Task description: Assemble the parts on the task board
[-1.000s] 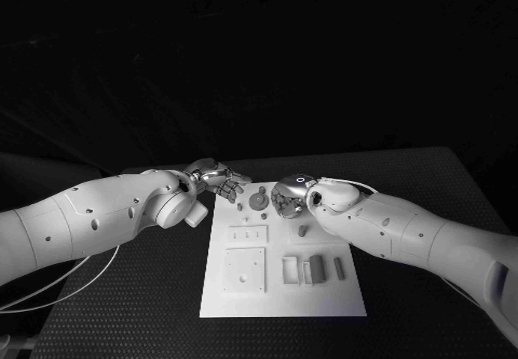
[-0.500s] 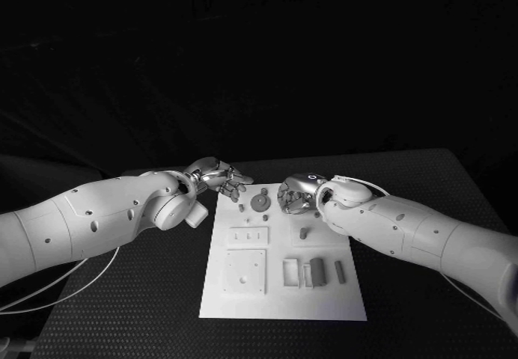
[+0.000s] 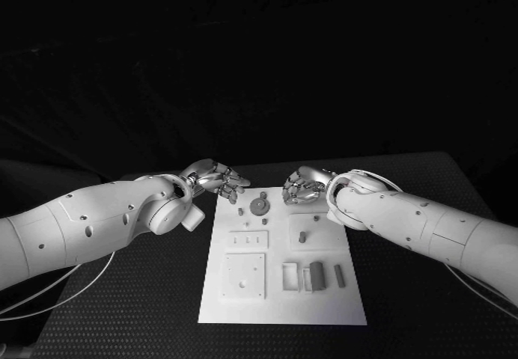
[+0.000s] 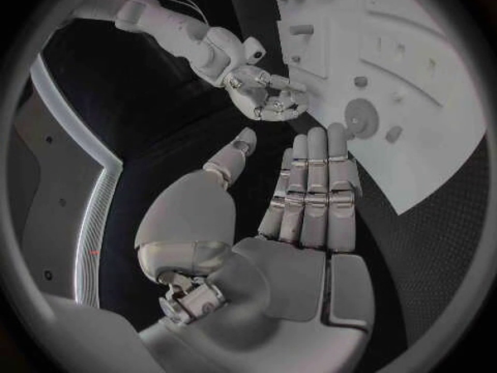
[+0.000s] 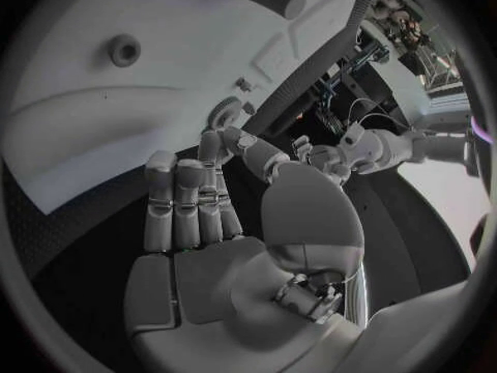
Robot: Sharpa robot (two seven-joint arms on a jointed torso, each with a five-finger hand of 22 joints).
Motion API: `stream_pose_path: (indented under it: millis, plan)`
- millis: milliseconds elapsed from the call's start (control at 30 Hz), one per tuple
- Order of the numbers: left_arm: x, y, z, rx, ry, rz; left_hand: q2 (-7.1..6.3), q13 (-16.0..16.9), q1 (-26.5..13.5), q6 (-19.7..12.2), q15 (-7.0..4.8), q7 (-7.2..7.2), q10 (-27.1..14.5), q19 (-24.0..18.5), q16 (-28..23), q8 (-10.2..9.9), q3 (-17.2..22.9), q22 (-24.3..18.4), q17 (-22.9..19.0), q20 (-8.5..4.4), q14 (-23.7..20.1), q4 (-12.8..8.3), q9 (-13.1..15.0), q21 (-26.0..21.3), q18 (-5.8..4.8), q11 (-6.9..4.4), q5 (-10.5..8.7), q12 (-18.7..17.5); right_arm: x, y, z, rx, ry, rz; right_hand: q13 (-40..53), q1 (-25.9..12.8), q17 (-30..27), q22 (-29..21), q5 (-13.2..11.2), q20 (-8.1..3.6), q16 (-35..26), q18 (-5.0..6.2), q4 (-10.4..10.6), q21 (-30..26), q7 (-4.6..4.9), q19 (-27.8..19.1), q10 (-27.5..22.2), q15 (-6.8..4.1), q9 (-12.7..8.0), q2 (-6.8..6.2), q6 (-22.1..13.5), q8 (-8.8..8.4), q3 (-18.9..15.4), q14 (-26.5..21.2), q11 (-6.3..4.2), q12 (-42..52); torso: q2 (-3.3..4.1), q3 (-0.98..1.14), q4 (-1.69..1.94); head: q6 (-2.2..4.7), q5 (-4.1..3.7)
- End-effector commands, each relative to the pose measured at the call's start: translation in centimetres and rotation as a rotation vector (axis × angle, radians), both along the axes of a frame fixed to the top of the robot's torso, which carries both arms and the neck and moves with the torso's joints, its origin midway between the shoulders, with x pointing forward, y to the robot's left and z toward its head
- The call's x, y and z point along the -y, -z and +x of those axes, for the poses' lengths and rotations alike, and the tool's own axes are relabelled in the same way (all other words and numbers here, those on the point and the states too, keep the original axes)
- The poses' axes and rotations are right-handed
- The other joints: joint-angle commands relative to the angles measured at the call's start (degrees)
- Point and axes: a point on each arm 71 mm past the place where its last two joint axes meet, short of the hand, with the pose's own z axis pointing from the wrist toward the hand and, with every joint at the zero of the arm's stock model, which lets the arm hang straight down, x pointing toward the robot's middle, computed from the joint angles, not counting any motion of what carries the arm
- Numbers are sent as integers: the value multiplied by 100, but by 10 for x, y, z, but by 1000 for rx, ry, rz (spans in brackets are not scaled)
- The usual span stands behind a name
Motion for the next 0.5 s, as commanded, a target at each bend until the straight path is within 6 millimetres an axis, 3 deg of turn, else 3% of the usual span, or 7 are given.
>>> stream_pose_path:
  millis: [33, 200, 400, 500]
  plan:
    - [1, -5, 0, 65, 24, -9, -19, 13, 143, 24, 39, 50, -49, -18, -26, 16, 56, 14, 13, 22, 3, 4, 13, -30, 95, -2, -5, -34, 3, 4, -3, -166, 28, 159, -7, -20, -10, 96, 21, -17, -20, 341, -8, 14, 89, -9, 26, -12, 158, 40, 258, 61, 22, -5, -5, -42, -7, -4, 6, 40, 3]
    - [-1, -8, 1, 142, 4, 20, -62, 40, 494, 76, 49, 36, -62, -38, -55, 47, 146, 43, 45, 32, -7, -2, 30, -46, 90, 3, -1, -42, 16, -1, -5, -284, 46, 333, -17, -44, -12, 94, 17, -14, -30, 341, -11, 9, 91, -18, 33, -12, 162, 54, 257, 55, 13, -13, -3, -56, -18, -4, -20, 68, 6]
    - [7, -9, -2, 224, 28, 55, -142, 100, 859, 225, 98, -31, 4, -137, -152, 127, 211, 53, 53, 73, -97, -7, 81, -116, 70, -30, 0, -3, 35, -5, -7, -454, 107, 554, -28, -75, -16, 90, 18, -7, -50, 341, -21, -7, 90, -39, 46, -9, 169, 82, 258, 50, 1, -35, -3, -74, -38, -28, -87, 222, -23]
    - [11, -8, -4, 284, 44, 75, -205, 116, 1038, 229, 123, -31, -9, -184, -200, 123, 246, 52, 57, 99, -141, -8, 87, -156, 66, -25, 1, -9, 40, -5, -8, -512, 124, 624, -39, -95, -18, 88, 18, 0, -61, 341, -26, -17, 93, -57, 45, -5, 173, 96, 252, 42, -4, -50, 0, -93, -59, -39, -120, 251, -14]
